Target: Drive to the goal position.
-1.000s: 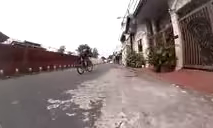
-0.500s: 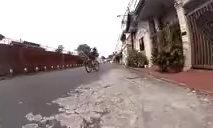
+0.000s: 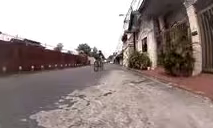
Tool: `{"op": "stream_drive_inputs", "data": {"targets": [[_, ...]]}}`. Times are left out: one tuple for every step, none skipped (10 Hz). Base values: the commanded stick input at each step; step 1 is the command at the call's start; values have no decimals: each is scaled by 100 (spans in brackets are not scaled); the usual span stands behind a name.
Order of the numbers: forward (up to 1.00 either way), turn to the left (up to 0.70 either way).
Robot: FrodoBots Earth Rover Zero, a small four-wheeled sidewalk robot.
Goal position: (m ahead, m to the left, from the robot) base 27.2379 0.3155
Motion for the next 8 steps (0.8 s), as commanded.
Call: {"op": "stream_drive_inputs", "data": {"targets": [[100, 0], [100, 0], [100, 0], [100, 0], [100, 0], [100, 0], [100, 0], [100, 0]]}}
